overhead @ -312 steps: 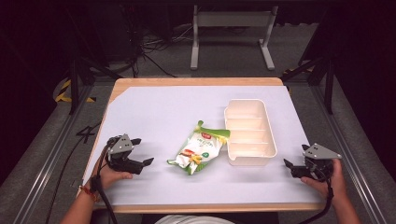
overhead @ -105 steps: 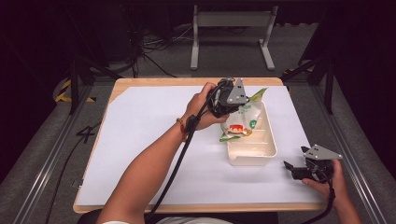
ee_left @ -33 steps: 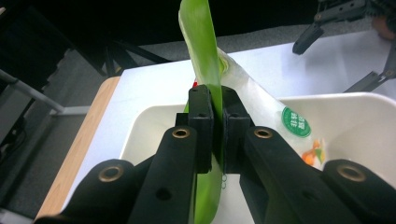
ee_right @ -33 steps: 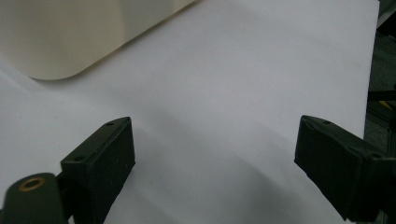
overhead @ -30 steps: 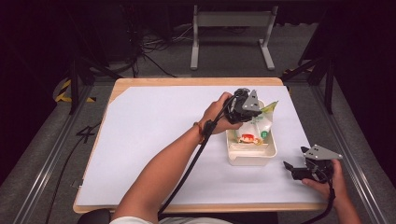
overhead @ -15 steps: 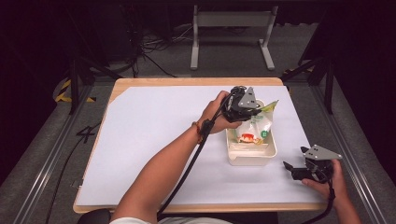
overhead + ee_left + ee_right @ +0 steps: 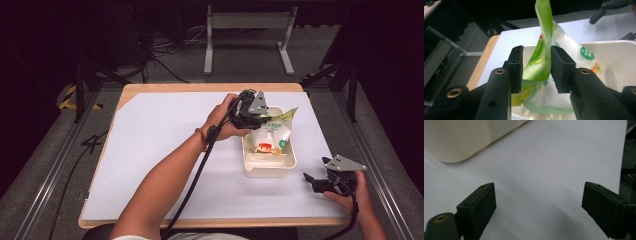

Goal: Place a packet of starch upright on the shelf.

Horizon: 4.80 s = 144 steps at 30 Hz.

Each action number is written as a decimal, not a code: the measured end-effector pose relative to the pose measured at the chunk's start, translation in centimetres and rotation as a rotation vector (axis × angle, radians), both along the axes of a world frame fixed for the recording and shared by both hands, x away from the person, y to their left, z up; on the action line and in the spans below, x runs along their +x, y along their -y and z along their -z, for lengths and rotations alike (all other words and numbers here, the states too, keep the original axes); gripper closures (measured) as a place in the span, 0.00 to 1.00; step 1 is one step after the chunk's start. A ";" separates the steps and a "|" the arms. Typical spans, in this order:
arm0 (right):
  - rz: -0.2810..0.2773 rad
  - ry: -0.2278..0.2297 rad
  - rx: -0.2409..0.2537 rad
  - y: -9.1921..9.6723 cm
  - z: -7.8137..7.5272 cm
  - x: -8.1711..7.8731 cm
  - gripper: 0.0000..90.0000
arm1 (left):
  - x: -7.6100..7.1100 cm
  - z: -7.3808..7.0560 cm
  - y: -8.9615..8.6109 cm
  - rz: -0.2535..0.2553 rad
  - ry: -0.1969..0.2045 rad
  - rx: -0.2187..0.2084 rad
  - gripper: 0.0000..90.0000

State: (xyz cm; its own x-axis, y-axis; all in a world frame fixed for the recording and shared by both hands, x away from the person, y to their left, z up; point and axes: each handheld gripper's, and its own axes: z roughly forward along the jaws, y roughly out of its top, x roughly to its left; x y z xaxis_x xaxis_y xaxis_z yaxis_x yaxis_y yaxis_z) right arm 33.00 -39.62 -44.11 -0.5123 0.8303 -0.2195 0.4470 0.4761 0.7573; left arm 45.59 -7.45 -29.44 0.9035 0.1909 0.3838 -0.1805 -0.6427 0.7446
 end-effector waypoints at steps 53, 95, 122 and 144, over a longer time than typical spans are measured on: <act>-0.001 0.009 -0.008 -0.3 -0.1 0.0 0.13 | -3.1 6.2 -13.6 -0.297 -0.006 0.104 0.17; -0.010 0.018 -0.011 -0.3 -0.2 0.2 0.14 | -8.1 13.8 -28.4 -0.498 -0.152 0.101 0.12; -0.027 0.037 -0.022 -0.7 -0.5 0.8 0.13 | -11.0 16.1 -35.7 -0.662 -0.284 -0.273 0.11; -0.033 0.030 -0.026 -1.0 -0.4 0.9 0.13 | -12.0 15.3 -35.5 -0.655 -0.211 -0.282 0.11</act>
